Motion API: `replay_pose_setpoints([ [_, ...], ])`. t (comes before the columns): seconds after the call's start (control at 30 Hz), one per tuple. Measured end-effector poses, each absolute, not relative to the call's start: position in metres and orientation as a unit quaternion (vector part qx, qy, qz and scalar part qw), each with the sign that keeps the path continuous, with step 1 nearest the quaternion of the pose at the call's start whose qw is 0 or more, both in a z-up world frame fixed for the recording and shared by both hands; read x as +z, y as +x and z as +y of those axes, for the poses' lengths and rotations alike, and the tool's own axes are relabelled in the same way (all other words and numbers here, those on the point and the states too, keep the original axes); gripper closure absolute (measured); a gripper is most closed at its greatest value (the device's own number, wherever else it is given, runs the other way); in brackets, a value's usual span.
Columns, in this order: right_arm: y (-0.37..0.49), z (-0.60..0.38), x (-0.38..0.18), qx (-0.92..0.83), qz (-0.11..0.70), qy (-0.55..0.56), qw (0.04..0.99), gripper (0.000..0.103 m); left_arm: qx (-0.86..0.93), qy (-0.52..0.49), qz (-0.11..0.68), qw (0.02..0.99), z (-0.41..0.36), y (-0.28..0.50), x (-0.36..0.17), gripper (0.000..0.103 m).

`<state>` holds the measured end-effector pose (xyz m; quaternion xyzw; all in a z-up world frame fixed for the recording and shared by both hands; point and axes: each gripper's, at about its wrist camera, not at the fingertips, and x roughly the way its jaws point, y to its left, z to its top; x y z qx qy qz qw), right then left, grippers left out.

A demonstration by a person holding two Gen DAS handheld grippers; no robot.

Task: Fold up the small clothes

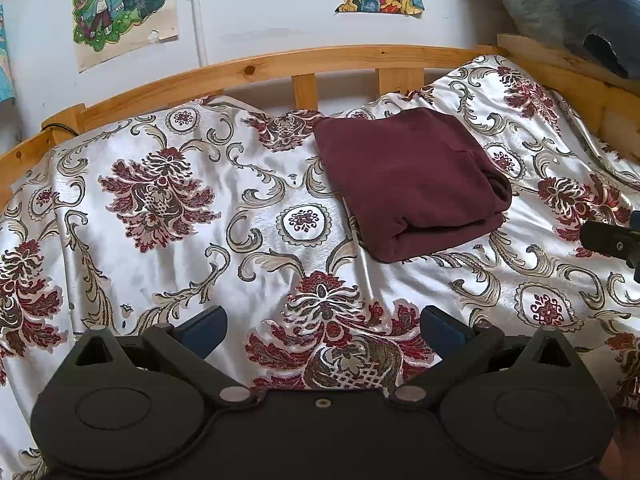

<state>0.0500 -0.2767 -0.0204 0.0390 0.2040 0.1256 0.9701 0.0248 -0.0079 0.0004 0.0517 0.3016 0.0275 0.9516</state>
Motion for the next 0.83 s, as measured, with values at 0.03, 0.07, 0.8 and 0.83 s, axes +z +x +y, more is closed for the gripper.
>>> replay_pose_setpoints([
  [0.03, 0.0499, -0.2766, -0.0204, 0.126, 0.204, 0.039, 0.970, 0.000, 0.028, 0.052, 0.301, 0.952, -0.0082, 0.0248, 0.0004, 0.001],
  [0.07, 0.0499, -0.2765, -0.0205, 0.126, 0.204, 0.039, 0.970, 0.000, 0.028, 0.052, 0.301, 0.952, -0.0081, 0.0248, 0.0003, 0.001],
  [0.8, 0.0523, -0.2776, -0.0256, 0.129, 0.223, 0.058, 0.964, 0.000, 0.025, 0.052, 0.304, 0.951, -0.0090, 0.0250, -0.0009, 0.001],
  [0.83, 0.0525, -0.2776, -0.0260, 0.129, 0.225, 0.060, 0.964, 0.000, 0.025, 0.051, 0.304, 0.951, -0.0091, 0.0252, -0.0012, 0.001],
])
